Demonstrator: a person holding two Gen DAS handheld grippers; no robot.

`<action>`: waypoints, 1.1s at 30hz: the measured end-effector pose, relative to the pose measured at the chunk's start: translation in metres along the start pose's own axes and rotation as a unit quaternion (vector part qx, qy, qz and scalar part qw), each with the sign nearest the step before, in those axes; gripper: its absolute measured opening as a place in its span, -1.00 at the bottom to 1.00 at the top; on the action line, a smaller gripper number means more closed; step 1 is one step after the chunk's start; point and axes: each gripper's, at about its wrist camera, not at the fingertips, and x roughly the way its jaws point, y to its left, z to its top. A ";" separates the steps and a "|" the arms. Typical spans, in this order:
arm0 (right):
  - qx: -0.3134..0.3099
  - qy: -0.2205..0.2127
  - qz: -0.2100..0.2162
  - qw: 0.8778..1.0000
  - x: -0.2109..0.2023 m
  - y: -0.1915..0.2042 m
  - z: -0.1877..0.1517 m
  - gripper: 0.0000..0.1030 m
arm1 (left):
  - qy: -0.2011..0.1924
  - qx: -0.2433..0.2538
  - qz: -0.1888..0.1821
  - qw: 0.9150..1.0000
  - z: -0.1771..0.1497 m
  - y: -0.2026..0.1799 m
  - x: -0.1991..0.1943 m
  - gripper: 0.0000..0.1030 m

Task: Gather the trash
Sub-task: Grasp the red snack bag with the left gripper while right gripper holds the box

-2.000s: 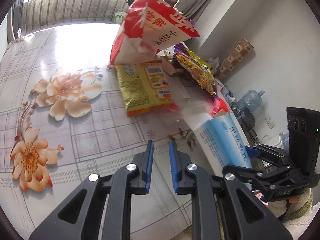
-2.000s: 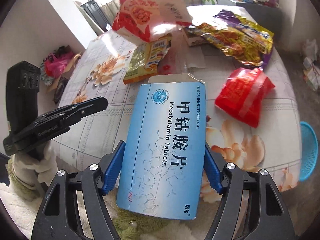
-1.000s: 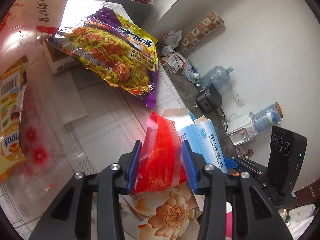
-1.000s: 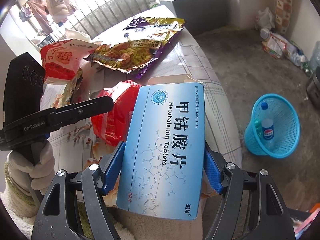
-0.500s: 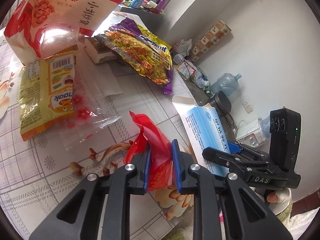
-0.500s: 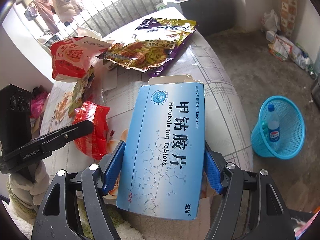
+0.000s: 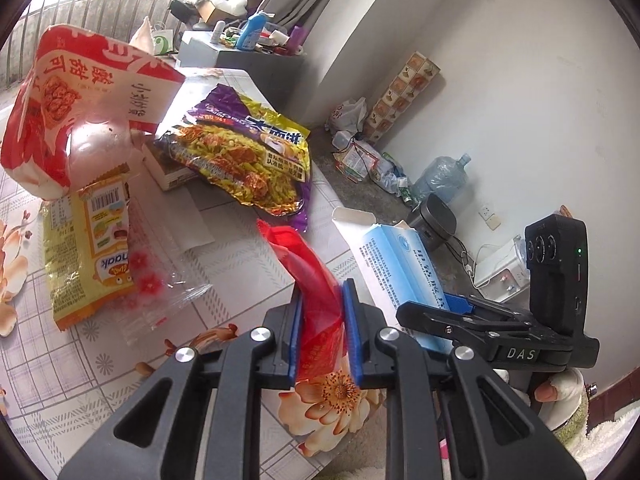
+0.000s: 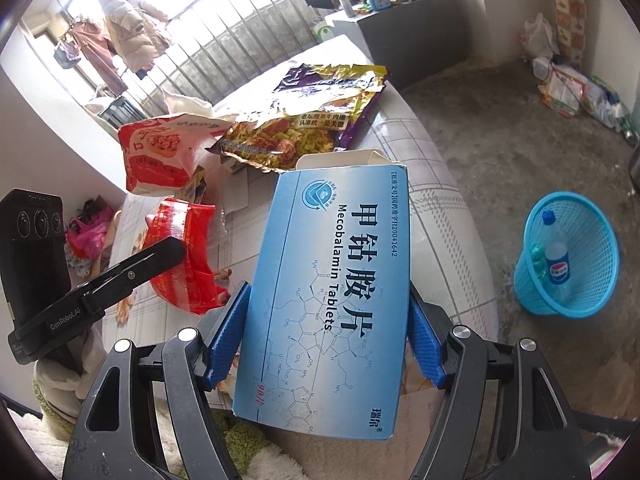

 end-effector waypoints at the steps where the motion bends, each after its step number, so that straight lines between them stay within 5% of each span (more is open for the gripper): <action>1: 0.003 -0.002 0.003 1.000 -0.001 -0.001 0.001 0.33 | -0.001 0.002 -0.002 1.000 0.001 -0.002 0.000 -0.65; 33: 0.033 0.003 0.017 0.999 0.004 -0.010 0.003 0.33 | -0.023 0.009 0.001 1.000 0.005 -0.009 -0.004 -0.65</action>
